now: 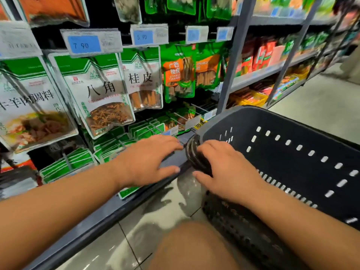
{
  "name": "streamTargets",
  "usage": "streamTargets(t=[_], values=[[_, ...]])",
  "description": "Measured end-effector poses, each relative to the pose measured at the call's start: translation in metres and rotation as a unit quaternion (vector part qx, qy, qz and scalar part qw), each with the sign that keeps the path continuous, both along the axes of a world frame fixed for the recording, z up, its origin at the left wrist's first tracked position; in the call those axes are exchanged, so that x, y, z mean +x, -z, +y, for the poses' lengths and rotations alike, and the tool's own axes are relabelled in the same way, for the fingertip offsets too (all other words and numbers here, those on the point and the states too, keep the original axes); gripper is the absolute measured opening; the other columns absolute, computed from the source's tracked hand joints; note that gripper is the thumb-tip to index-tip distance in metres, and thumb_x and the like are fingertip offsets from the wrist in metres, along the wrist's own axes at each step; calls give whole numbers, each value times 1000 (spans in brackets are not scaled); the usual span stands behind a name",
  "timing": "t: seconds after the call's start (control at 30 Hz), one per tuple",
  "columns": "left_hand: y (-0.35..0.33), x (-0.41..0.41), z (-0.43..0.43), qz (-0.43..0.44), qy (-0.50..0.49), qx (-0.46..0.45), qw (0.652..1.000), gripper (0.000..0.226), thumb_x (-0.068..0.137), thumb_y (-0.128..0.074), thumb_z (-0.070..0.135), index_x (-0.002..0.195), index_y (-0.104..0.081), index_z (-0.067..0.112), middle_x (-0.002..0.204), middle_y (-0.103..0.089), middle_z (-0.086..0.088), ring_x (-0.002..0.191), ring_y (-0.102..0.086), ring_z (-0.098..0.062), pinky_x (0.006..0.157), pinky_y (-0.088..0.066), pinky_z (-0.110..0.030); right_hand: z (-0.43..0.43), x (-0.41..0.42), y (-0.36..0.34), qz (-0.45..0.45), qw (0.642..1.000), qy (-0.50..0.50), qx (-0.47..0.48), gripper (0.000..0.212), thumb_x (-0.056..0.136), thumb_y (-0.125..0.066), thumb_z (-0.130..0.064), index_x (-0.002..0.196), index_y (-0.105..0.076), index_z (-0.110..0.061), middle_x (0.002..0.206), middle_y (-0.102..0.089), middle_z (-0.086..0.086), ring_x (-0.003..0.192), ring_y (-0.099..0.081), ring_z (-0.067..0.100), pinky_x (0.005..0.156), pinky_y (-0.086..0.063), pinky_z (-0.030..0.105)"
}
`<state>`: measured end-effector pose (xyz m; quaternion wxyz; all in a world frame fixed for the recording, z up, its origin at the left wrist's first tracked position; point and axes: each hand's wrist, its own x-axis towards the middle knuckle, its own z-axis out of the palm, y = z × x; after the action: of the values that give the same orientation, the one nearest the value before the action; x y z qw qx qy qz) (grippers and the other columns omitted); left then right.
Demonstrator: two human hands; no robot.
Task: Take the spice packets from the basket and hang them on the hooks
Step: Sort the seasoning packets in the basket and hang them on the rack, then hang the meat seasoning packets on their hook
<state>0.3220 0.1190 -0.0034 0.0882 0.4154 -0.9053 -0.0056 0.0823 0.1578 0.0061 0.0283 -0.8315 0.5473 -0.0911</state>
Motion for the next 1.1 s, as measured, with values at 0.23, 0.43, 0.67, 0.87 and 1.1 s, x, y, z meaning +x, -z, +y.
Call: streamTargets(t=[0.23,0.43,0.67,0.87,1.1], values=[[-6,-96,-30,-37,160,-12,986,63,88,-52,67,131,-62,22,133,-63,0,125,-56,-23,105,-46,-39,14,-79,2,-1,987,77,139,51,84,-65,-67,122,-62,-33,109,-68,-11,99,-63,12,81,-49,29],[10,-106,-48,-66,169,23,983,54,86,-43,75,104,-65,29,91,-68,7,92,-65,-19,82,-50,-41,13,-83,11,-44,985,73,148,32,85,-67,-60,90,-61,-29,78,-63,-7,68,-57,7,58,-43,23],[11,-79,-62,-22,176,62,982,47,84,-46,77,97,-64,36,79,-56,19,80,-59,-7,74,-41,-29,-6,-70,18,-145,975,37,163,31,81,-76,-55,87,-67,-26,76,-67,-6,69,-59,8,62,-46,23],[4,-45,-66,-11,158,81,984,39,85,-51,73,93,-64,37,81,-61,17,77,-59,-4,73,-50,-34,-24,-49,33,-248,946,58,201,39,72,-82,-60,75,-67,-24,70,-63,-8,60,-53,4,56,-40,18],[2,-31,-71,-8,139,112,984,35,86,-55,70,96,-66,38,85,-63,15,78,-61,-8,71,-52,-39,-33,-37,40,-307,919,58,242,39,71,-86,-54,76,-68,-19,63,-57,-10,54,-47,4,58,-41,21]])
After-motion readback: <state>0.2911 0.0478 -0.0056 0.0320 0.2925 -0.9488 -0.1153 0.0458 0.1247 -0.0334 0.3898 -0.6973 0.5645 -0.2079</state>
